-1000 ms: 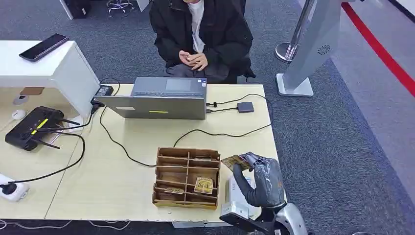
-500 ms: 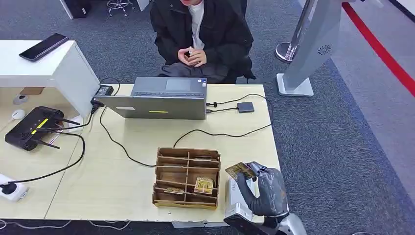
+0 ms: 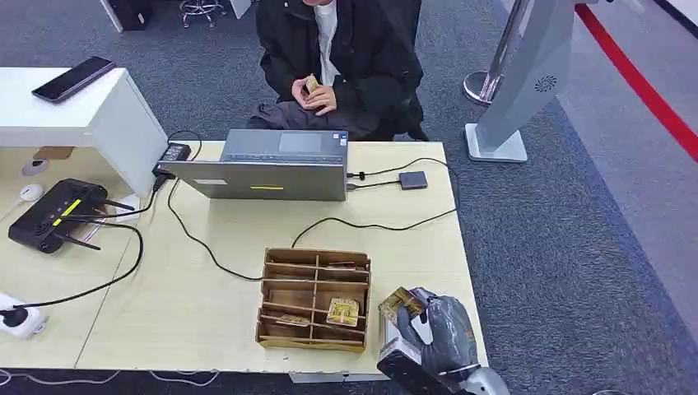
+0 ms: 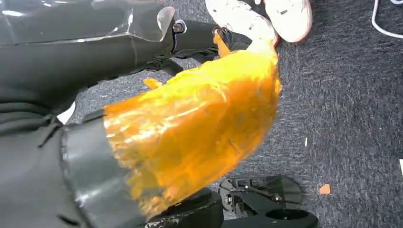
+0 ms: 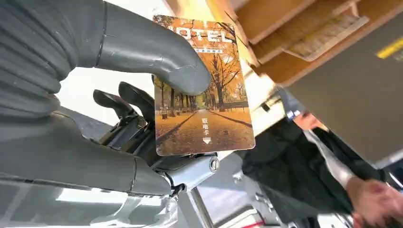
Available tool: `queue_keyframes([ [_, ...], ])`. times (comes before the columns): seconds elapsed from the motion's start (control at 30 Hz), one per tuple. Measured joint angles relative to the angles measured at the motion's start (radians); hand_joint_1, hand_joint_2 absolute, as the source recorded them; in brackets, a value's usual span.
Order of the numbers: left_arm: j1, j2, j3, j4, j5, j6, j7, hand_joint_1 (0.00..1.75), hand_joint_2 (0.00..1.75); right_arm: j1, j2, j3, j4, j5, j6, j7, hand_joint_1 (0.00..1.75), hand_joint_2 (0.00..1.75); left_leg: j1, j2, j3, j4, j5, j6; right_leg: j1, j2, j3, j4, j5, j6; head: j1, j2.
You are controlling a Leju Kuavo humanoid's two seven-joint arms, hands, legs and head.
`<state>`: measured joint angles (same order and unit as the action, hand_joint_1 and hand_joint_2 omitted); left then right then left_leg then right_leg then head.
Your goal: Pass the card to the sensor for recognition and then transmit it.
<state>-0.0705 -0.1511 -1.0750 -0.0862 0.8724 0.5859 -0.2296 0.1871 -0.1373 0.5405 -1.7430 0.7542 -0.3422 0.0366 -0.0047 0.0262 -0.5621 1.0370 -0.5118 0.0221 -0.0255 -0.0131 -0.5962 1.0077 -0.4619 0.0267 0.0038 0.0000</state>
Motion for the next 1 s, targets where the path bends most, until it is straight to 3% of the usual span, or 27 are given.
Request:
queue_keyframes([
  [1.0, -0.002, 0.0, -0.034, 0.0, 0.026, 0.001, 0.0, 0.0, 0.0, -0.008, -0.019, 0.02, 0.153, -0.054, 0.016, 0.076, 1.75, 1.75, 0.0, 0.0, 0.0, 0.0, 0.0, 0.0, 0.0, 0.0, 0.0, 0.0, 0.0, 0.0, 0.0, 0.0],
])
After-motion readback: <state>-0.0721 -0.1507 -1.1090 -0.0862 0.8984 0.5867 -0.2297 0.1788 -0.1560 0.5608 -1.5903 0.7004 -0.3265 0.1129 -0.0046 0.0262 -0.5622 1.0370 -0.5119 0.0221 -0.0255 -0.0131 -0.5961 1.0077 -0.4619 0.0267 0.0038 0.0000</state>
